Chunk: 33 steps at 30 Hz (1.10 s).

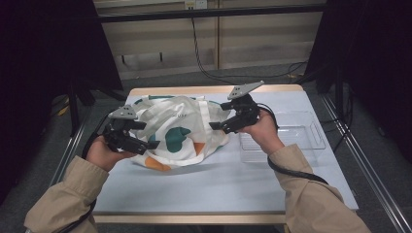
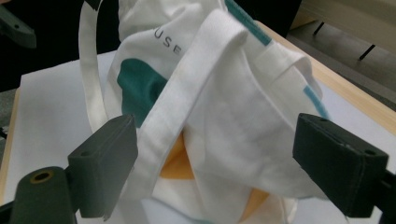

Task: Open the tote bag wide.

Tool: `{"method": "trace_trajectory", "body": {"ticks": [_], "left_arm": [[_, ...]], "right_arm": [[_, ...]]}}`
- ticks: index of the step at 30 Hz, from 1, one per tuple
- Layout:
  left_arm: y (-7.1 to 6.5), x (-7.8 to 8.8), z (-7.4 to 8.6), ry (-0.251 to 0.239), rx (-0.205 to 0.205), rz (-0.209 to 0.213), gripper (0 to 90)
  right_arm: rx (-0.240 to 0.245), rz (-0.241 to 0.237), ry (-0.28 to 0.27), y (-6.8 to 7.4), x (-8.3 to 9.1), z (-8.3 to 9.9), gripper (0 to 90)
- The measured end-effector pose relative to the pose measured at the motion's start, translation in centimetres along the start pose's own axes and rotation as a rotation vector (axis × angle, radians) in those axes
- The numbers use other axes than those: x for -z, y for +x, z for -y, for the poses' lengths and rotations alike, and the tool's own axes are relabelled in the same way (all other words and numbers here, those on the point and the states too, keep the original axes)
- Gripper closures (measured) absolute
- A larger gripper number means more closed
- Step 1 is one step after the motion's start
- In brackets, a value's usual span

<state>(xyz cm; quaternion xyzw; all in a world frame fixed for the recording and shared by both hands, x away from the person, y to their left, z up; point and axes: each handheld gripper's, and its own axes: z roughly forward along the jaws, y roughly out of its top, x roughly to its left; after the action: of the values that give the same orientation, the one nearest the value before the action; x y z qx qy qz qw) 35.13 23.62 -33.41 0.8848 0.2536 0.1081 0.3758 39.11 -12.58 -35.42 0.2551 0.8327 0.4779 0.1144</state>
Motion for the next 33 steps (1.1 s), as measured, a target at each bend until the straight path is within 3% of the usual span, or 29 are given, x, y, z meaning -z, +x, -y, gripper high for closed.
{"method": "trace_trajectory", "body": {"ticks": [3, 9, 11, 14, 15, 16, 17, 18, 19, 20, 23, 33], "left_arm": [[0.1, 0.0, -0.1, 0.003, -0.002, 0.0, 15.3], [0.2, 0.1, -0.4, -0.01, 0.0, 0.002, 16.9], [0.2, 0.2, -0.6, -0.012, -0.003, 0.006, 17.5], [0.0, 0.3, -0.8, -0.007, 0.011, 0.009, 18.8], [0.0, 0.4, -0.9, -0.005, 0.007, 0.007, 20.9], [-0.1, 0.4, -0.9, -0.008, 0.018, 0.007, 21.6], [-0.1, 0.5, -1.0, -0.01, 0.013, 0.005, 21.6], [-0.1, 0.5, -1.0, -0.011, 0.016, 0.005, 22.1], [-0.2, 0.5, -1.1, -0.012, 0.023, 0.004, 23.8], [-0.2, 0.5, -1.2, -0.013, 0.025, 0.004, 23.8], [-0.3, 0.4, -1.4, -0.007, 0.022, 0.012, 25.6], [-0.9, 0.6, -2.6, -0.013, -0.003, 0.029, 27.9]], "right_arm": [[-0.004, -0.012, -0.038, -0.4, -0.5, -1.0, 14.6], [0.007, -0.046, -0.035, -0.4, -1.5, -1.6, 18.6], [0.035, -0.056, -0.008, 0.0, -2.0, -1.5, 22.1], [0.036, -0.084, 0.021, 0.7, -2.2, -1.0, 33.6], [0.008, -0.107, 0.035, 1.0, -2.2, -0.7, 43.8], [0.001, -0.113, 0.046, 1.2, -2.2, -0.6, 48.1], [0.001, -0.113, 0.046, 1.2, -2.2, -0.6, 48.1], [0.012, -0.119, 0.064, 1.5, -2.1, -0.4, 54.1], [0.059, -0.123, 0.09, 2.1, -1.9, -0.1, 67.2], [0.059, -0.123, 0.09, 2.1, -1.9, -0.1, 67.2], [0.07, -0.149, 0.106, 2.7, -1.6, 0.4, 80.5], [0.079, -0.177, 0.136, 3.6, -1.2, 1.8, 84.2]]}}
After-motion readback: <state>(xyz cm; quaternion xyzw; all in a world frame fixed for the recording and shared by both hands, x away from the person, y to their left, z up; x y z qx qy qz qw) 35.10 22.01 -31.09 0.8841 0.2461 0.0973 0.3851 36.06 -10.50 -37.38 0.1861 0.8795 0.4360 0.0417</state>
